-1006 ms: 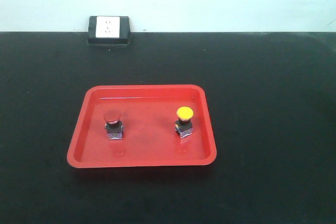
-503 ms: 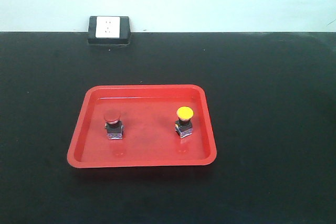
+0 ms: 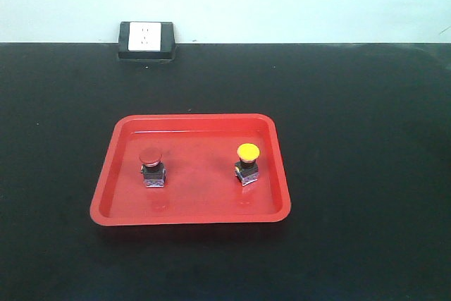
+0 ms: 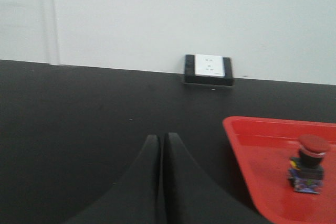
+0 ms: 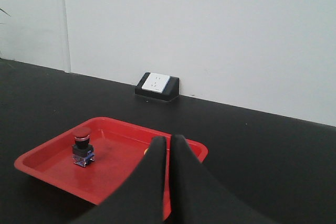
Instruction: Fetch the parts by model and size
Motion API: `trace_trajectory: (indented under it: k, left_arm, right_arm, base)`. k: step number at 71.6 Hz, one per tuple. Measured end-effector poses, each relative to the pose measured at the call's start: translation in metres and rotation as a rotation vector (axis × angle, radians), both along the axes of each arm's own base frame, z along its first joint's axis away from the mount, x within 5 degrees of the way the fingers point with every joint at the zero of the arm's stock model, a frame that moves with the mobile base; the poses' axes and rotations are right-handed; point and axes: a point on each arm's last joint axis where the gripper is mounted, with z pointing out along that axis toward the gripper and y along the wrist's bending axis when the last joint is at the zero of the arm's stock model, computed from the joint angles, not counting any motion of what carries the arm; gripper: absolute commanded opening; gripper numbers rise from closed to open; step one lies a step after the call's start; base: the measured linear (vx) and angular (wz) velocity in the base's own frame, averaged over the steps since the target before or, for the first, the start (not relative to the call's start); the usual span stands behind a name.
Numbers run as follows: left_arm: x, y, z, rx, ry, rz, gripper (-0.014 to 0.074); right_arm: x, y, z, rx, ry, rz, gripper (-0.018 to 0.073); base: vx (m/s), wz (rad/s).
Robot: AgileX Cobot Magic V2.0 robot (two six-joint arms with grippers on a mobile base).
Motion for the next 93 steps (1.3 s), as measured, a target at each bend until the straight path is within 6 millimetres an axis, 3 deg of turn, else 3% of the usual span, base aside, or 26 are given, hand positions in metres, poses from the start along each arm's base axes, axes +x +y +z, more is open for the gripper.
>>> trace_trajectory:
  k: [15,46,93]
  left_arm:
    - [-0.0004,0.0029,0.0000,0.054,0.007,0.048,-0.0007]
    - [0.0003,-0.0039,0.0000,0.068,0.004,-0.074,-0.0007]
    - [0.0003,-0.0042,0.0000,0.068,0.004,-0.079,-0.0007]
  right_arm:
    - [0.0000,0.0000,-0.0001,0.000,0.001,0.000,-0.0010]
    - [0.0000,0.0000,-0.0001,0.000,0.001,0.000,-0.0010]
    - [0.0000,0.0000,-0.0001,0.000,0.001,0.000,-0.0010]
  base:
    - [0.00,0.00]
    - [0.00,0.00]
    - [0.00,0.00]
